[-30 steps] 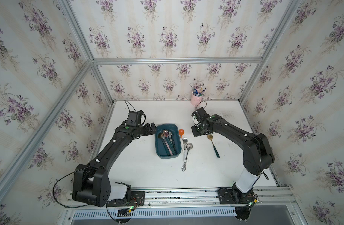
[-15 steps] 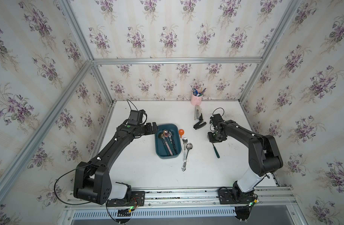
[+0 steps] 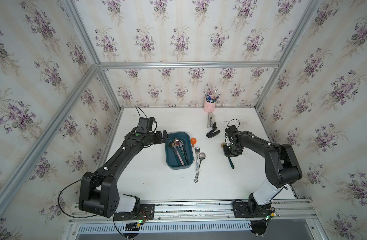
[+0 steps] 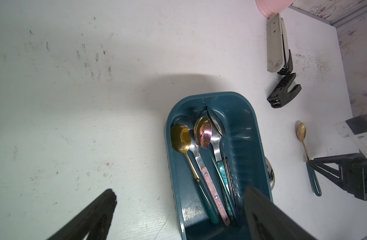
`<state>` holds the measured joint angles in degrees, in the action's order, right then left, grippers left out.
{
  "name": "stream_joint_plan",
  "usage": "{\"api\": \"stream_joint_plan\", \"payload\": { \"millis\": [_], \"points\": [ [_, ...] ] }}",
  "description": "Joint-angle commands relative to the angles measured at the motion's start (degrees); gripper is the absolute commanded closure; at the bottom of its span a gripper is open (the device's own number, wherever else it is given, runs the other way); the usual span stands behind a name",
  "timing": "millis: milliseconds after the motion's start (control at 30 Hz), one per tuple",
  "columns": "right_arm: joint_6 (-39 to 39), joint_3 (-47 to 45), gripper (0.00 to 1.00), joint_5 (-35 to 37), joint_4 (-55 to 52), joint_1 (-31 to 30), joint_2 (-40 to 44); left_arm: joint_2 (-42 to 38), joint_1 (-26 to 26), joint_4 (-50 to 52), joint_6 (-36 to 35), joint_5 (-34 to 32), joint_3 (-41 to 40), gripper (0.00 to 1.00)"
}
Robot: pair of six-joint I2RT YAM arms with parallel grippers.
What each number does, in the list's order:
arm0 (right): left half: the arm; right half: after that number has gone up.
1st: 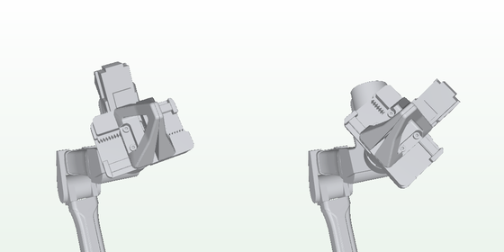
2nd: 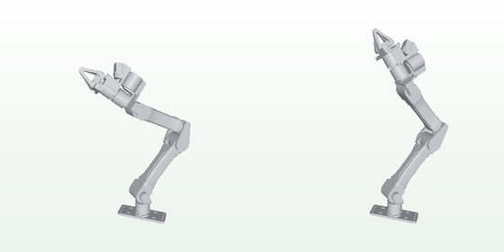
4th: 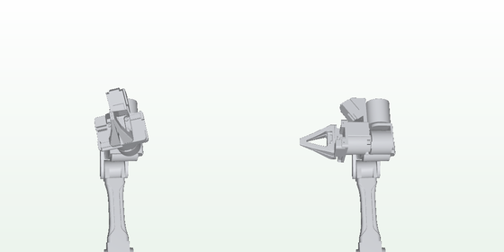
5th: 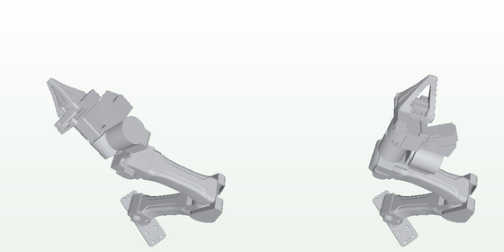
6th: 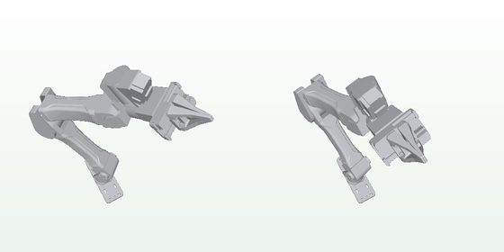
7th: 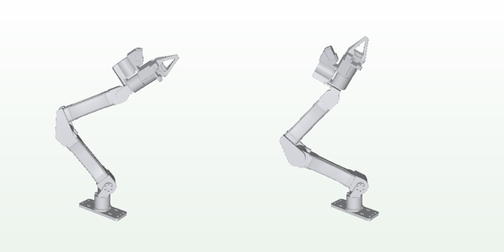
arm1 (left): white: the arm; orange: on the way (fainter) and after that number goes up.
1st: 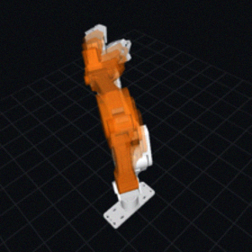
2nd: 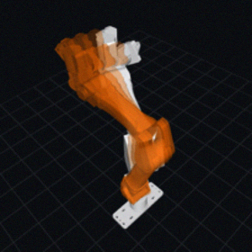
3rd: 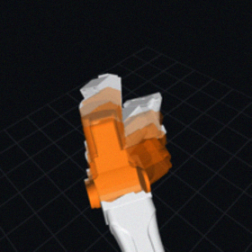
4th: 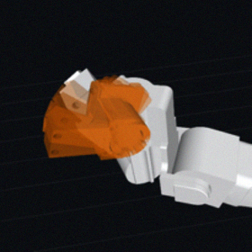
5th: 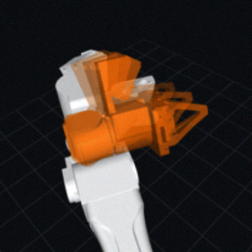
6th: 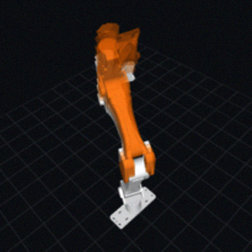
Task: Put the spoon into the storage box
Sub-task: Pick up the spoon from the center of the board.
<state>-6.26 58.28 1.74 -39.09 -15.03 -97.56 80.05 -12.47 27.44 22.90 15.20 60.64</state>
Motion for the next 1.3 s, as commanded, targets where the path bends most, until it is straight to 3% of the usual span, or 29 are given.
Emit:
{"api": "stream_joint_plan", "payload": {
  "millis": [0, 367, 800, 1000, 1267],
  "points": [
    [-0.8, -0.4, 0.73, 1.6, -0.7, 0.0, -0.5, 0.1, -0.1, -0.1, 0.0, 0.0, 0.2, 0.0],
    [-0.2, -2.2, 0.76, 1.5, -0.4, 0.0, -1.8, -0.1, -0.2, 0.2, -0.1, -0.3, 0.4, 0.0],
    [-0.3, -0.7, 0.96, 0.0, -1.1, 0.0, -2.3, 0.3, -0.3, 0.3, -0.1, -0.8, 0.7, 0.0],
    [-0.7, 4.5, 0.99, 0.0, -4.2, -0.2, 0.1, 0.5, -0.2, 0.9, 0.1, -2.6, 1.2, 0.0],
    [-1.0, 20.0, 1.0, -1.5, -10.4, -3.5, 0.7, 0.5, 1.1, 0.9, 2.1, -3.7, 0.1, 0.0]
  ]
}}
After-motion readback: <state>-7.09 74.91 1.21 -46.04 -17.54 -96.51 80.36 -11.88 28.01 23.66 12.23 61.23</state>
